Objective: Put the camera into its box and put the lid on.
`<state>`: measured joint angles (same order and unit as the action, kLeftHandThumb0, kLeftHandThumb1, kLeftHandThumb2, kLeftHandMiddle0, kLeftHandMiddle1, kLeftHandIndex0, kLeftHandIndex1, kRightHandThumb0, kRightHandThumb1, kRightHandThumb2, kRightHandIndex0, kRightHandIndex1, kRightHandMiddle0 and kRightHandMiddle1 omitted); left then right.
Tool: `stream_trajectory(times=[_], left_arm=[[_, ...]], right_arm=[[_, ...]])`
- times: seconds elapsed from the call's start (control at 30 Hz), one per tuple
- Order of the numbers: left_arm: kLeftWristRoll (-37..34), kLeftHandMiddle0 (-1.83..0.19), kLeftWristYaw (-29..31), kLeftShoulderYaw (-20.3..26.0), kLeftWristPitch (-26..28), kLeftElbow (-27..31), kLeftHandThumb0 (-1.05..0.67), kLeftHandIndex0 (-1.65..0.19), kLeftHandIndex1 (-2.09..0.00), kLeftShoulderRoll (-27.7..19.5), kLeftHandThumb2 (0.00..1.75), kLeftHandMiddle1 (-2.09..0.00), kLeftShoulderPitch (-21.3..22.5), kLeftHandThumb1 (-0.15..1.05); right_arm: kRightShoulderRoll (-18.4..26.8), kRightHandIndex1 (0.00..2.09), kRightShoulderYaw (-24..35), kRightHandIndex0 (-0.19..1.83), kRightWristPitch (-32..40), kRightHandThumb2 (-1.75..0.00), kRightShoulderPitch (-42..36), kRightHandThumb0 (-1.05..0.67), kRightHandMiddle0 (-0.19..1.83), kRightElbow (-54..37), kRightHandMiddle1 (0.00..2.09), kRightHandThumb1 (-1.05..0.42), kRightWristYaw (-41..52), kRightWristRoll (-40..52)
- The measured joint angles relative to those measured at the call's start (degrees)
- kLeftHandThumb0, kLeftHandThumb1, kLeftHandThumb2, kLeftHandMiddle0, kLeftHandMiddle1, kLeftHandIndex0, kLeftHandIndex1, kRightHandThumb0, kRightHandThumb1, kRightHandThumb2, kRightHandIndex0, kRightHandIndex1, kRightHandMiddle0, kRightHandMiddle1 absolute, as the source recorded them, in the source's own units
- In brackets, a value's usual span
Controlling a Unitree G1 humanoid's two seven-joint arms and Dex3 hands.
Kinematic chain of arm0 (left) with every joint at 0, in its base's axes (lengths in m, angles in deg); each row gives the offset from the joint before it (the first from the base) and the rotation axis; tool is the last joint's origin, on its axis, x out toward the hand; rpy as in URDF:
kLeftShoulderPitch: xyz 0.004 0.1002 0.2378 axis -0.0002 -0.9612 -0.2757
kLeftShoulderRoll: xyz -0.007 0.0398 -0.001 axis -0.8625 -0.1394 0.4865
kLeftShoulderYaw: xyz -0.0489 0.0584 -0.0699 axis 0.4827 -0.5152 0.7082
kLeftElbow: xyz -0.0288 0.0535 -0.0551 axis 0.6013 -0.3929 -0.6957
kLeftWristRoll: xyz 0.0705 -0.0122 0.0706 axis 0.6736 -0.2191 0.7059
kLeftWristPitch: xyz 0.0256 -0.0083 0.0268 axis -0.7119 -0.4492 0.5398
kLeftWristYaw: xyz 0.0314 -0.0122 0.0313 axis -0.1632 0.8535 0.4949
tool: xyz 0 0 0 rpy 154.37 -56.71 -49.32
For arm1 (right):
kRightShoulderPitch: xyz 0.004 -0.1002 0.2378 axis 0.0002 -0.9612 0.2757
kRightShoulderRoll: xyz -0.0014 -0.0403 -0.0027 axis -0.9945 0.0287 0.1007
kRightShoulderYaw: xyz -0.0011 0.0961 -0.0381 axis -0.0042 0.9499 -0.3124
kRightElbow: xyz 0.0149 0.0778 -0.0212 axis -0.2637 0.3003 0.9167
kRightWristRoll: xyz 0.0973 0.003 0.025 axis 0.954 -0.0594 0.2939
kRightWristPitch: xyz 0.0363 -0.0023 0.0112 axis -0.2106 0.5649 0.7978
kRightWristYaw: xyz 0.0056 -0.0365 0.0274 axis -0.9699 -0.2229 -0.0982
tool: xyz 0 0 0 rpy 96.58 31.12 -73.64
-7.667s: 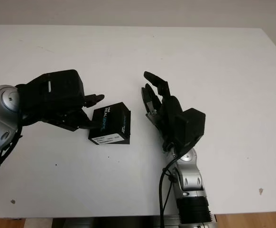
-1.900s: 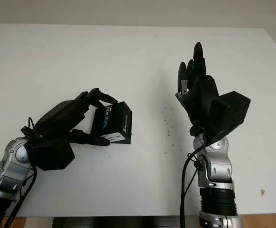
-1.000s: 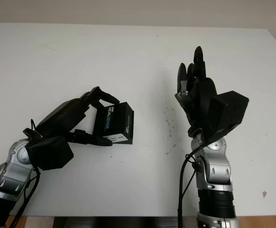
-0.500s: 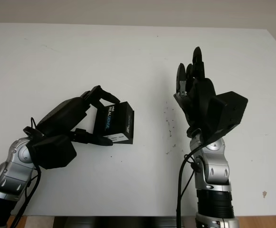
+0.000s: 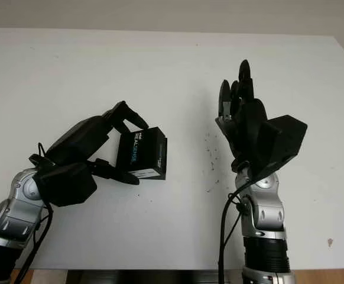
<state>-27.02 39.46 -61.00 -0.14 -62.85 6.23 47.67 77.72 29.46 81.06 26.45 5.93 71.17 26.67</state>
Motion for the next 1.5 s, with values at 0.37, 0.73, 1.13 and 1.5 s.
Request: stream_trajectory(times=[0.37,0.73,1.13,1.5], left_arm=[[-1.09,-0.2,2.37,0.34,2.23,2.75,-0.17,-0.08,-1.67,-0.01,0.05,-1.9,1.78,1.03],[-2.22,-0.26,5.69,0.51,6.53,5.57,-0.17,-0.11,-1.68,-0.01,0.05,-1.89,3.94,1.02],[-2.2,-0.27,6.62,0.19,7.86,6.91,-0.17,-0.12,-1.67,0.14,0.05,-1.84,5.07,1.02],[-1.79,-0.24,6.59,0.1,8.59,7.01,-0.16,-0.1,-1.67,0.15,0.05,-1.85,5.06,1.02]], right_arm=[[-0.04,0.06,-0.2,-0.15,-0.03,-0.66,0.0,-0.57,-0.13,0.29,0.06,-1.05,-0.09,-0.17],[-0.66,0.06,-0.75,-0.15,-0.77,-0.65,0.01,-0.57,-0.12,0.86,0.06,-1.05,-0.04,-0.13],[-0.99,0.06,-0.74,-0.14,-3.65,-0.62,0.03,-0.59,-0.11,2.93,0.06,-1.05,0.47,0.01],[-1.01,0.06,-0.74,-0.14,-3.66,-0.62,0.02,-0.58,-0.11,2.96,0.06,-1.05,0.53,0.31]])
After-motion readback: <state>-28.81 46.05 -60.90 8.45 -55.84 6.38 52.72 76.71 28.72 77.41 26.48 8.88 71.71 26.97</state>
